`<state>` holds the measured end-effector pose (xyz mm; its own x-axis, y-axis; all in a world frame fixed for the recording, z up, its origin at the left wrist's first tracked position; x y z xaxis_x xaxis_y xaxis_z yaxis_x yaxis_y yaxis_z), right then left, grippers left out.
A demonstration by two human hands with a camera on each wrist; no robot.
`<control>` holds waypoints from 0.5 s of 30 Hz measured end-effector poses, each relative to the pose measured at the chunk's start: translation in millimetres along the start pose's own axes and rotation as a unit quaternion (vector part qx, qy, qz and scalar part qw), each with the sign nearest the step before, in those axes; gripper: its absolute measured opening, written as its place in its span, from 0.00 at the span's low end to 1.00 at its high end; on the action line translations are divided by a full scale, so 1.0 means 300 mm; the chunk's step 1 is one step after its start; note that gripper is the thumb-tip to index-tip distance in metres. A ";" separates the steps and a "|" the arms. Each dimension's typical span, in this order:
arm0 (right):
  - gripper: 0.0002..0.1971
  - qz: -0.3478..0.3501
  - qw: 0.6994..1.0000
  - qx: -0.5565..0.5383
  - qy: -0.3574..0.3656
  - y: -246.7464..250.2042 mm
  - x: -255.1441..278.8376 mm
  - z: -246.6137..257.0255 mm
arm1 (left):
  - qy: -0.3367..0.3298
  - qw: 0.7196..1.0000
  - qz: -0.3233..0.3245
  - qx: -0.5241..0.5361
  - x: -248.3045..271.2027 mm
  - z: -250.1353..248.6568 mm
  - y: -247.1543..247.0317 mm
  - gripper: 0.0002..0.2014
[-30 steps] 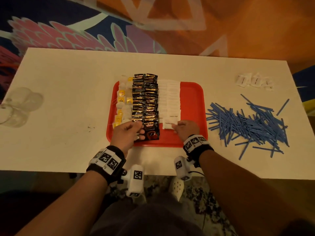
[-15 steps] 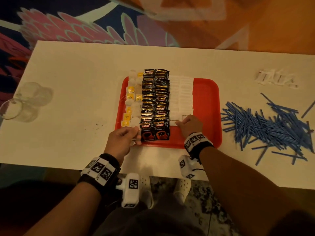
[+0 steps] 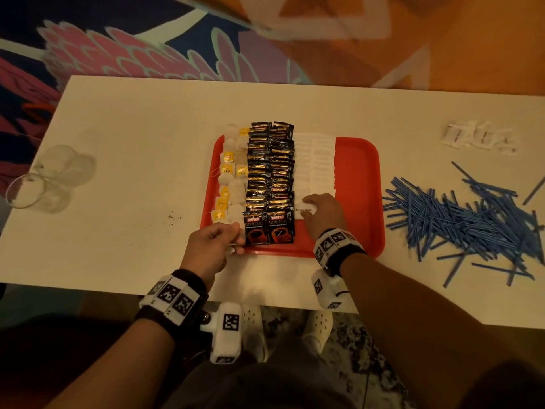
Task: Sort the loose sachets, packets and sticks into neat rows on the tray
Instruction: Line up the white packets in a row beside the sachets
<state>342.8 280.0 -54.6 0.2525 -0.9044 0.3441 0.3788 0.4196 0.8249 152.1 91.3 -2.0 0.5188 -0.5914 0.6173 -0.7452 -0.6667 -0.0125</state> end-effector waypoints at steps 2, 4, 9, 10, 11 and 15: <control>0.14 -0.018 1.000 -0.019 -0.007 0.030 0.021 -0.006 | 0.008 1.000 0.004 0.010 0.006 0.000 -0.013 0.13; 0.12 -0.033 0.998 -0.051 -0.010 0.061 0.046 -0.003 | 0.028 0.999 0.011 0.034 0.015 -0.003 -0.041 0.16; 0.06 -0.009 0.984 -0.171 0.059 0.144 0.161 0.083 | 0.073 0.990 0.043 0.115 0.057 -0.031 -0.181 0.24; 0.06 0.004 0.978 -0.194 0.082 0.161 0.188 0.106 | 0.071 0.989 0.060 0.113 0.066 -0.038 -0.213 0.25; 0.07 0.023 0.972 -0.210 0.105 0.178 0.214 0.128 | 0.069 0.989 0.078 0.110 0.077 -0.047 -0.244 0.26; 0.16 0.136 0.956 -0.183 0.186 0.220 0.311 0.186 | 0.064 0.989 0.104 0.084 0.123 -0.073 -0.329 0.27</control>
<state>341.6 218.9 56.9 0.6598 -0.6959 0.2835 0.5233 0.6962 0.4914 235.6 145.4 39.2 0.2962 -0.6689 0.6818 -0.7451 -0.6084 -0.2732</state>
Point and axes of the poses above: each hand's wrist, its own x-axis away from the middle knuckle, its own y-axis out of the back of the hand, z = x × y, the point moved 8 cm from there along -x, towards the middle knuckle, and after that the axes turned 11 degrees about x, right-handed, at the moved point
